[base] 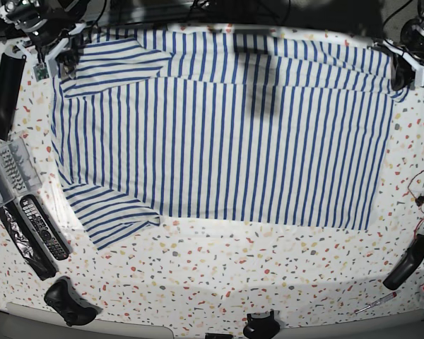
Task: Layout the t-shirt on the table in an organized manner, then fold the t-shirt properly
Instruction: 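Grasp the shirt edge with both grippers and drag it flat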
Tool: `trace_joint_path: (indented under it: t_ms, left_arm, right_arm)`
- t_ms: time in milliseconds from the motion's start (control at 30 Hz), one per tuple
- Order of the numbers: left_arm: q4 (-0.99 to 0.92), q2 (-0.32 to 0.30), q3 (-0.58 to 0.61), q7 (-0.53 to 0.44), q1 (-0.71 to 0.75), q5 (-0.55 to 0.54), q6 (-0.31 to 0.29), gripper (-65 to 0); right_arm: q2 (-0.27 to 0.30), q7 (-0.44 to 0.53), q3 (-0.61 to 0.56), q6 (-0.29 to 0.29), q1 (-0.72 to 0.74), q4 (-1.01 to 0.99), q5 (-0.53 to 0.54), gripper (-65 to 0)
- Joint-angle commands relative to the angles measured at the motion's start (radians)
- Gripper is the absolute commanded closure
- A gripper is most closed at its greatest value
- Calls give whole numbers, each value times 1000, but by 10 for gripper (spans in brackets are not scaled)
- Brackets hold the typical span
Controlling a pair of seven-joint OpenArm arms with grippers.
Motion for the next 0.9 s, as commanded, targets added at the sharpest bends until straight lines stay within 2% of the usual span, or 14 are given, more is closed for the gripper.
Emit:
trace_joint_path:
  t_ms: [0, 267, 400, 567, 733, 833, 867]
  left_arm:
    - [7, -14, -8, 29, 11, 13, 12, 0]
    - [93, -14, -8, 98, 11, 13, 11, 0]
    - [137, -26, -8, 100, 11, 13, 12, 0]
    - [192, -68, -27, 105, 11, 13, 12, 0]
    - [217, -81, -87, 104, 5, 13, 11, 0]
    - [217, -81, -135, 94, -9, 11, 15, 0]
    - [217, -81, -146, 95, -21, 9, 15, -30]
  right_arm:
    - [14, 9, 10, -3, -3, 16, 1, 0]
    - [13, -19, 10, -3, -4, 19, 4, 0]
    - [13, -18, 19, -3, -3, 38, 4, 0]
    - [13, -30, 97, -4, -3, 131, 5, 0]
    - [14, -28, 182, -7, 0, 208, 8, 0]
    - [19, 23, 208, -7, 5, 217, 8, 0]
    - [23, 47, 210, -7, 10, 216, 9, -61]
